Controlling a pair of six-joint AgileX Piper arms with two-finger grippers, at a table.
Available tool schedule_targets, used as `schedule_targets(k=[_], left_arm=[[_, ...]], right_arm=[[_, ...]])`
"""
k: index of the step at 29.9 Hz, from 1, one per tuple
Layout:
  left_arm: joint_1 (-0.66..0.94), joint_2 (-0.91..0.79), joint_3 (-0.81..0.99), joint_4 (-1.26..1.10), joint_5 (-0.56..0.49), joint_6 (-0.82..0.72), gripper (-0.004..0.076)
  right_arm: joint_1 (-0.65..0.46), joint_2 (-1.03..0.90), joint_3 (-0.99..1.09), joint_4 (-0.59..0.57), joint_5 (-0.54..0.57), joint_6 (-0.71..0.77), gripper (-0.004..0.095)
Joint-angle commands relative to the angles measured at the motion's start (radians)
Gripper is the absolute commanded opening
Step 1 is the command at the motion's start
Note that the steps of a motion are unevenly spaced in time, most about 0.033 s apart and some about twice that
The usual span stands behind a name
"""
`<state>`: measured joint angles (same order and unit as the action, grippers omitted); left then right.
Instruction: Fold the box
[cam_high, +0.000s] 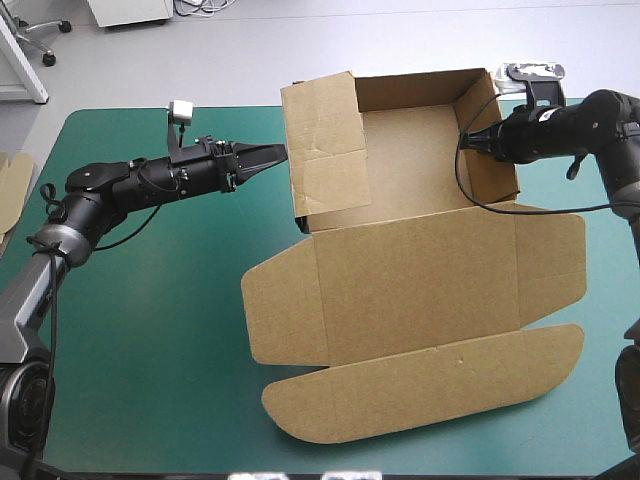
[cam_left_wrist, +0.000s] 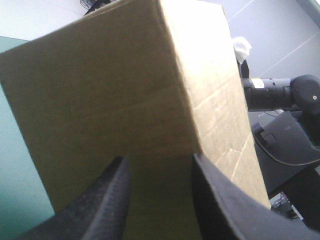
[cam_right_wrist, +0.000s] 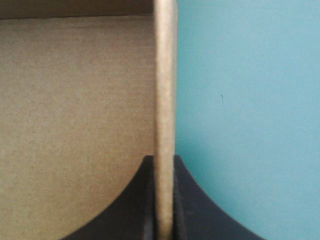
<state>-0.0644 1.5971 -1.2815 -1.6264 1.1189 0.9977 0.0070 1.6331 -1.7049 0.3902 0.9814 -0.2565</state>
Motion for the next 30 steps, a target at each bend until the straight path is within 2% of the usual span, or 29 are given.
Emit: schedule_targets(k=[1,7,15,21,30], left_arm=[[-0.006,-0.040,-0.067,-0.052,0.030,-0.023,0.0337],[-0.051,-0.040,-0.155,0.103,-0.022,-0.112,0.0420],[-0.103,-0.038,-0.229,0.235,-0.105,-0.186,0.0419],[-0.106,-0.038,-0.293,0.291,-0.103,-0.246,0.0418],[-0.113,-0.038,-0.345,0.293,-0.093,-0.253,0.0418]], right_arm=[[-0.003,-0.045,-0.028,0.050,-0.049,0.011,-0.0032],[-0.003,-0.045,-0.028,0.052,-0.049,0.015,-0.0032],[-0.003,-0.045,-0.028,0.052,-0.051,0.021,-0.0032],[-0.003,-0.045,-0.028,0.052,-0.057,0.021,-0.0032],[-0.003,-0.045,-0.028,0.073,-0.063,0.021,-0.0032]])
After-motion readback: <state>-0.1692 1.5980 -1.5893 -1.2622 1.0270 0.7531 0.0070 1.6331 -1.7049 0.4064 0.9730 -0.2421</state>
